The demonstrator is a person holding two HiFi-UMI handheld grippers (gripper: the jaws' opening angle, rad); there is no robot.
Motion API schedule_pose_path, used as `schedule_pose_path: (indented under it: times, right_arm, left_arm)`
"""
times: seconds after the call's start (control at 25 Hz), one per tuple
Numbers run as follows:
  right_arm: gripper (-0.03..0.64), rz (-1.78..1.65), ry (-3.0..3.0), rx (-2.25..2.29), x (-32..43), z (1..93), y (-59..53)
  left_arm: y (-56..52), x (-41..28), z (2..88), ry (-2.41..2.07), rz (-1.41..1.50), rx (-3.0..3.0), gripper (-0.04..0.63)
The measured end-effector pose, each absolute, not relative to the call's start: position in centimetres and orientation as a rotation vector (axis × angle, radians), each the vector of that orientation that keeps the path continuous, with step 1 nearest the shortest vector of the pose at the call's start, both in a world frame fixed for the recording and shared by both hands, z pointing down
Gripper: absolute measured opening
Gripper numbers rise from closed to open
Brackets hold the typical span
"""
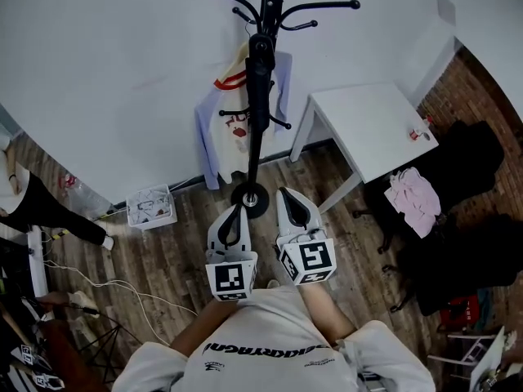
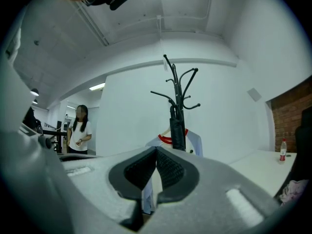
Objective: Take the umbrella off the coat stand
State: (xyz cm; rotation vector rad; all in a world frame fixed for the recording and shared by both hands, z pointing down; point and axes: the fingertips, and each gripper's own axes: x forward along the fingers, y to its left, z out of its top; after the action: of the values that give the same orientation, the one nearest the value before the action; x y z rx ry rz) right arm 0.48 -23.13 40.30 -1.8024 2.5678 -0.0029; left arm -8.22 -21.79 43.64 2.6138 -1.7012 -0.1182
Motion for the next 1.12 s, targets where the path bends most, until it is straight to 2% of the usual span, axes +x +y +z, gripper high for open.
schedule_pose_path:
  times: [0.36, 0.8, 1.12]
  right_arm:
    - [0.037, 0.031, 2.592, -1.764, 1.7, 40.0, -29.0]
    - [0.175, 0.043, 2.581, -1.755, 1.7, 39.6, -38.1]
    - [0.236, 0.086, 2.614, -1.782, 0.8, 39.1, -43.5]
  left_arm:
    - [-25.2, -6.8, 43.8, -1.768, -0.111, 2.585, -0.003]
    - [-28.2, -6.6, 45.0, -1.829, -0.069, 2.558, -0.002]
    - [-29.1, -7.1, 45.7, -1.861, -0.039, 2.536, -0.002]
